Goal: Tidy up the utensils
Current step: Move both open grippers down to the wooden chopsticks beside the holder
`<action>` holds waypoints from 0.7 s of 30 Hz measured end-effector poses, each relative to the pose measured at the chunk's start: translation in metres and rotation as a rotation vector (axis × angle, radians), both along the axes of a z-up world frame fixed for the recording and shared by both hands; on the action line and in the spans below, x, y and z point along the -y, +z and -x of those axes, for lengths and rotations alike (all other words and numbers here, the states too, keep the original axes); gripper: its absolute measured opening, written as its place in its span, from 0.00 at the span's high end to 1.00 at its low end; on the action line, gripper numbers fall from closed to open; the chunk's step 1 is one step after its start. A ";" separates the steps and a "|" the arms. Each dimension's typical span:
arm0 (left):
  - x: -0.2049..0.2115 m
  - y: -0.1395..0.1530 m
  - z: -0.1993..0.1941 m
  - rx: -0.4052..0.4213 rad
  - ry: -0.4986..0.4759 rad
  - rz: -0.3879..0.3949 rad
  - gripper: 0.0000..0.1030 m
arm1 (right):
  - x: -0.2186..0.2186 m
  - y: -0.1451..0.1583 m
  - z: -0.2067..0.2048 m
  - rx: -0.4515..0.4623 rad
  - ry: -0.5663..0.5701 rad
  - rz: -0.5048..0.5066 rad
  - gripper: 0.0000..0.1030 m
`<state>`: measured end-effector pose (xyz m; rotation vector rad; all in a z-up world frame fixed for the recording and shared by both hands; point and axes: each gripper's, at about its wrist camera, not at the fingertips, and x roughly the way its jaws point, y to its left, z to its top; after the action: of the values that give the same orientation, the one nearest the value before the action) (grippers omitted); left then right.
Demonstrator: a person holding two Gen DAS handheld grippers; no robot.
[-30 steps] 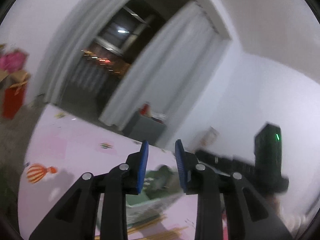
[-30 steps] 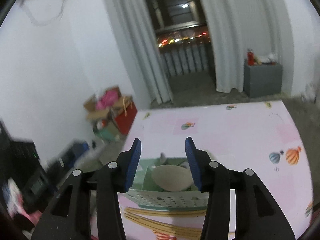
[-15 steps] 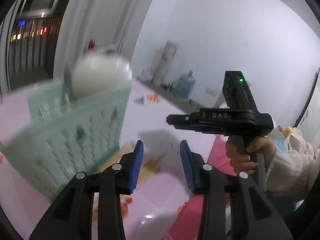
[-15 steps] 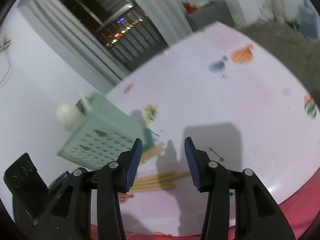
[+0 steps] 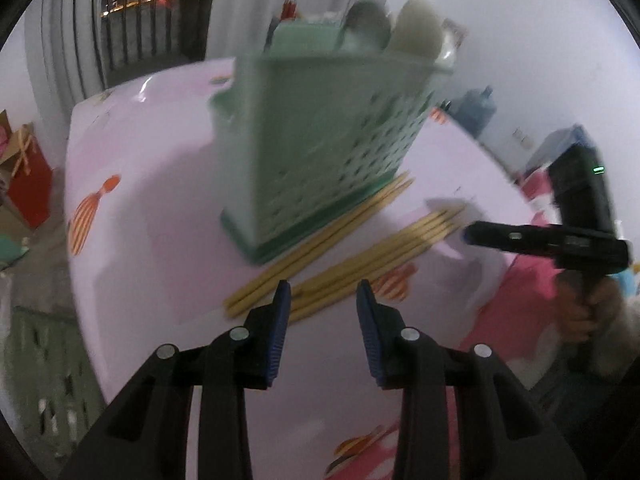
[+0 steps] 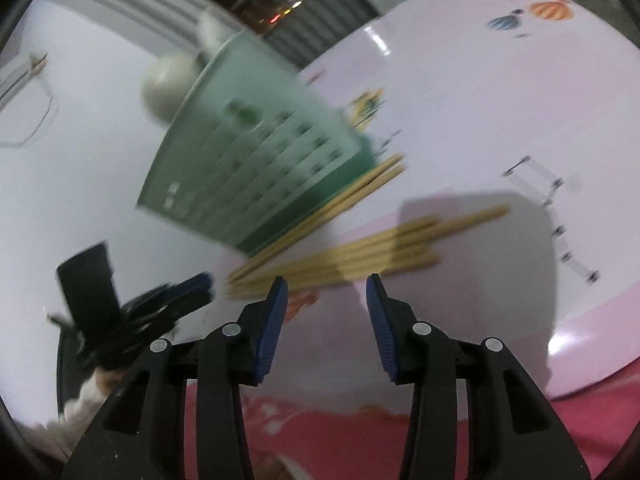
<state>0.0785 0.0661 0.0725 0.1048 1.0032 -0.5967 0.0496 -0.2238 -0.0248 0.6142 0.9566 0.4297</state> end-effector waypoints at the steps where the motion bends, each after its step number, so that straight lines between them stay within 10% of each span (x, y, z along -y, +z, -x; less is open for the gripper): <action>1: -0.003 -0.004 0.000 -0.004 0.015 -0.016 0.68 | -0.004 -0.001 0.000 0.000 0.012 0.006 0.60; 6: -0.006 -0.022 0.006 -0.021 0.096 0.019 0.68 | -0.007 -0.014 0.000 -0.048 0.010 0.020 0.67; 18: 0.050 -0.027 -0.019 0.072 -0.252 -0.169 0.71 | 0.001 -0.008 -0.001 -0.023 -0.055 0.089 0.71; 21: 0.057 -0.029 -0.019 0.082 -0.328 -0.205 0.86 | -0.001 -0.014 -0.009 -0.020 -0.056 0.092 0.71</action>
<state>0.0974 0.0087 0.0433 0.4786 0.9727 -0.7797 0.0584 -0.2227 -0.0386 0.5609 0.9700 0.3279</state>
